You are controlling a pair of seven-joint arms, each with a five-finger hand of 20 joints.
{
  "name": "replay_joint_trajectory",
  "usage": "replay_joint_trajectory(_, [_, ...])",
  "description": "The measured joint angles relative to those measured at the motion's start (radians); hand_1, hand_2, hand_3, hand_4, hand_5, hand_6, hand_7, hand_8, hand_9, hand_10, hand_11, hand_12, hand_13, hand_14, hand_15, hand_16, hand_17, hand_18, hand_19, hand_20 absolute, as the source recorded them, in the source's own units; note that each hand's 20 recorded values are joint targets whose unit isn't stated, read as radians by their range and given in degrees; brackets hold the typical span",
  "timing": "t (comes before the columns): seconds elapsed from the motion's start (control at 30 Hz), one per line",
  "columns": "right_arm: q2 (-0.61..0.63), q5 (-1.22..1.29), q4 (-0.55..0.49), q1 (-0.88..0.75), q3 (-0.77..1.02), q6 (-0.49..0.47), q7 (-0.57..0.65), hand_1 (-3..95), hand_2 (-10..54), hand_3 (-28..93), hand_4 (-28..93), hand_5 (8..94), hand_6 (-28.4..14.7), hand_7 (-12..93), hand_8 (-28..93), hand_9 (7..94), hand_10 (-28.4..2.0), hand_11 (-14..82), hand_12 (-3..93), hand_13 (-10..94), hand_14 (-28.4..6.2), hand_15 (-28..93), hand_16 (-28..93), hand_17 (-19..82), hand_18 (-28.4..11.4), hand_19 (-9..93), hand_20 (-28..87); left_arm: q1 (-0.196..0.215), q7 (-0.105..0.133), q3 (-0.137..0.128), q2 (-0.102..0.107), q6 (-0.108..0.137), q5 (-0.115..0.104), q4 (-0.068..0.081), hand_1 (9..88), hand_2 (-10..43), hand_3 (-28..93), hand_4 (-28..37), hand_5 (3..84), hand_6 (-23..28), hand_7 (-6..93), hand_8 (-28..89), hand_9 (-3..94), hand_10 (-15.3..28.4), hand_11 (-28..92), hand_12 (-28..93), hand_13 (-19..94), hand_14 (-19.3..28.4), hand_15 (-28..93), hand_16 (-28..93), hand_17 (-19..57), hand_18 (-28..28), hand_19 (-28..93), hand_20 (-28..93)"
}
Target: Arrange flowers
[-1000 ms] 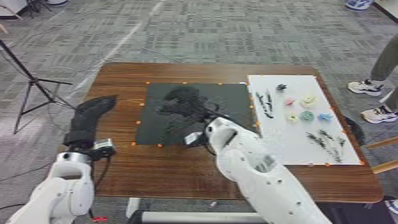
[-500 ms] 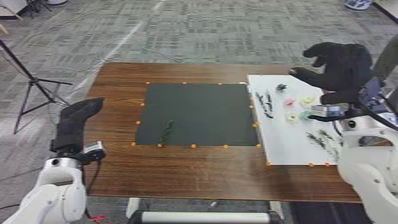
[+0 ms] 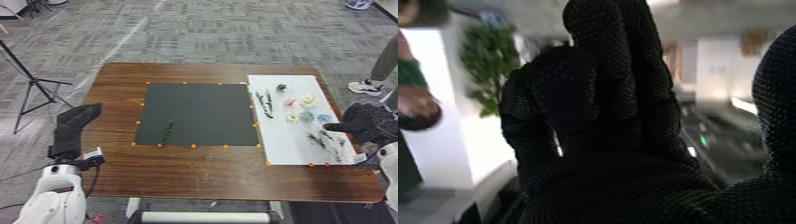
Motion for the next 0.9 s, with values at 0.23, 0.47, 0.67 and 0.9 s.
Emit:
replay_joint_trajectory(0.23, [-0.010, -0.069, 0.124, 0.031, -0.059, 0.016, 0.029, 20.8, -9.5, 65, -13, 74.6, -2.6, 31, -5, 85.7, -14.0, 32.8, 26.8, 76, -12.4, 66, 36, 38, -26.9, 84, 53, 0.005, 0.001, -0.002, -0.009, -0.001, 0.000, -0.016, 29.6, -0.5, 70, -17.0, 53.0, 4.0, 21.8, -8, 48.9, 13.4, 23, 11, 37, 16.7, 23, -1, 9.3, 11.9, 16, 20])
replay_joint_trajectory(0.47, [-0.019, -0.085, 0.205, 0.086, -0.121, 0.025, 0.056, 24.3, -9.5, 65, -13, 77.2, -2.0, 32, -5, 88.1, -13.0, 33.5, 26.8, 79, -10.9, 66, 36, 41, -26.4, 86, 52, 0.023, -0.001, -0.009, -0.022, -0.016, 0.000, -0.028, 29.4, -0.6, 70, -16.9, 52.6, 4.0, 21.8, -8, 48.6, 13.4, 23, 11, 37, 16.7, 23, -1, 9.0, 11.9, 15, 20])
replay_joint_trajectory(0.67, [-0.015, -0.089, 0.210, 0.109, -0.160, 0.040, 0.118, 39.0, -9.2, 68, -17, 82.8, 1.9, 35, 16, 93.3, -9.7, 40.3, 26.8, 85, -7.9, 69, 38, 47, -24.9, 93, 49, 0.029, -0.003, -0.012, -0.022, -0.023, -0.002, -0.032, 29.4, -0.6, 70, -17.0, 52.5, 4.0, 21.5, -8, 48.4, 13.3, 23, 11, 37, 16.6, 23, -1, 8.9, 11.8, 15, 20])
replay_joint_trajectory(0.9, [0.004, -0.126, 0.197, 0.117, -0.207, 0.012, 0.133, 42.5, -9.5, 71, -13, 85.8, 3.4, 38, 23, 93.7, -8.9, 49.1, 25.4, 87, -7.6, 75, 40, 51, -24.8, 93, 54, 0.038, -0.006, -0.021, -0.022, -0.034, -0.003, -0.039, 29.3, -0.6, 70, -16.9, 52.2, 4.0, 21.2, -8, 47.9, 13.3, 23, 11, 37, 16.6, 22, -1, 8.8, 11.8, 14, 20])
